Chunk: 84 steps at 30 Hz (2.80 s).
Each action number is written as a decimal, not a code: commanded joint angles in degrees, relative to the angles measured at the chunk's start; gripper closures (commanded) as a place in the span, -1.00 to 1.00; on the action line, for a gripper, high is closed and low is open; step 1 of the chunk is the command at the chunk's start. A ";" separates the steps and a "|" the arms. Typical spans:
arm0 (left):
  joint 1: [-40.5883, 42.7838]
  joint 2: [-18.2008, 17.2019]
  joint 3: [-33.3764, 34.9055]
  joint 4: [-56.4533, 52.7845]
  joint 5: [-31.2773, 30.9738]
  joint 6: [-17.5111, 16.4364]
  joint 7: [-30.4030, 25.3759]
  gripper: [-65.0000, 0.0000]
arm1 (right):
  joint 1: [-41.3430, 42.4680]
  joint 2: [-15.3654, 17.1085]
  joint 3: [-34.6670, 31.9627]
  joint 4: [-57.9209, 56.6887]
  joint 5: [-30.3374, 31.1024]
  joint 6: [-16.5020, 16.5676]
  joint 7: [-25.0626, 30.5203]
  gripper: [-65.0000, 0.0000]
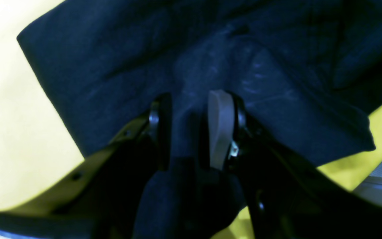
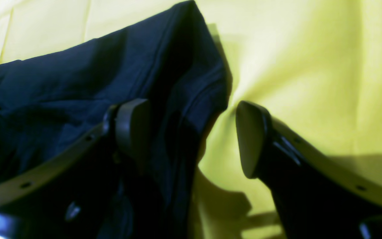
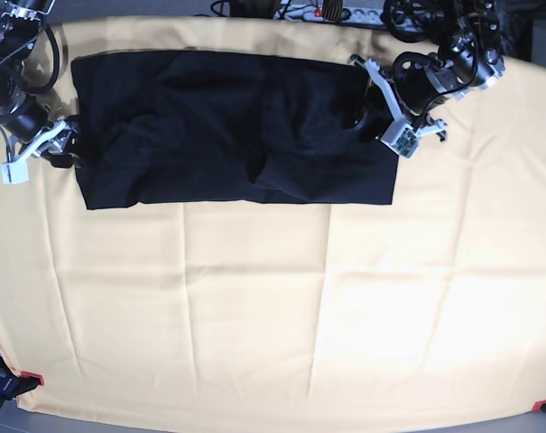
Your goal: Fold the T-shirt properly
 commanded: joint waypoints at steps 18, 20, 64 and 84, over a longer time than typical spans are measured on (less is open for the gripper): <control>-0.02 -0.31 -0.13 1.01 -2.27 -0.17 -1.49 0.40 | -7.56 -1.49 -0.42 -0.17 17.22 1.91 -13.42 -0.29; -0.02 -0.31 -0.13 1.01 -2.91 -0.17 -1.46 0.40 | -7.54 -2.60 -0.42 -0.17 17.79 1.91 -13.40 -0.29; -0.02 -0.33 -15.04 6.16 -12.15 -0.20 -1.44 0.40 | -4.66 2.58 14.43 18.71 7.87 1.91 -10.80 1.00; 0.00 -0.33 -15.02 6.12 -12.15 -0.20 -1.25 0.40 | -4.74 -4.39 6.54 39.47 27.13 1.91 -18.58 1.00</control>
